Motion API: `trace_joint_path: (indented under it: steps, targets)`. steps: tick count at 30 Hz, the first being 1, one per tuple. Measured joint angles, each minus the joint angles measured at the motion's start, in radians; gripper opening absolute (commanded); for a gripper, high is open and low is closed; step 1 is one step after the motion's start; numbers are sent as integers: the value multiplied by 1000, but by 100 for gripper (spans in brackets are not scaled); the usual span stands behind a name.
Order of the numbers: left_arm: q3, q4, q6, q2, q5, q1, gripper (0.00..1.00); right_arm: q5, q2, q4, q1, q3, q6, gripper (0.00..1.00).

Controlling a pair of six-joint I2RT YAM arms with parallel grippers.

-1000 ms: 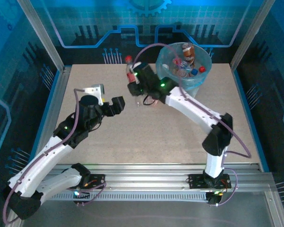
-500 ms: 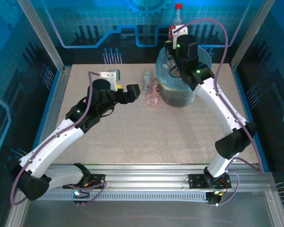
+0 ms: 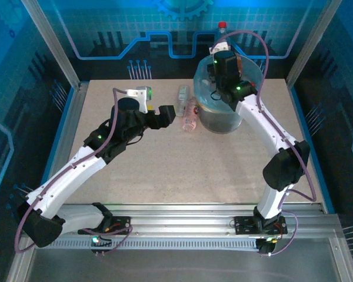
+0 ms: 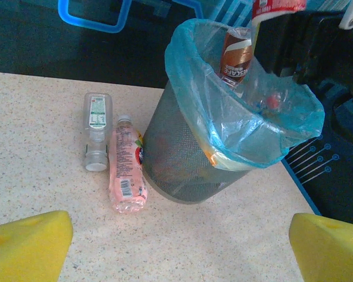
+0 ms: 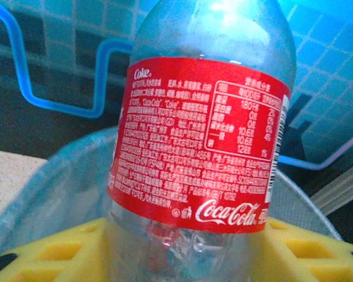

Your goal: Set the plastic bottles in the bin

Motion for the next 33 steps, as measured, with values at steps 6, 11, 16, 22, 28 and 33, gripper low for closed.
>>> trace_joint_path:
  steps: [6,11,16,22,28,33]
  targets:
    - [0,0,0,0,0,0,96,-10,0,-57,-45,-5,30,71]
    - [0,0,0,0,0,0,96,-34,0,-115,-50,2,55,79]
    - [0,1,-1,0,0,0,96,-55,0,-144,-51,16,63,78]
    - [-5,17,-3,0,0,0,96,-106,0,-178,-58,21,97,75]
    - [-20,23,-4,0,0,-2,96,-148,63,-254,-87,119,146,72]
    - [-32,23,-4,-5,0,-2,96,-216,134,-305,-96,173,187,60]
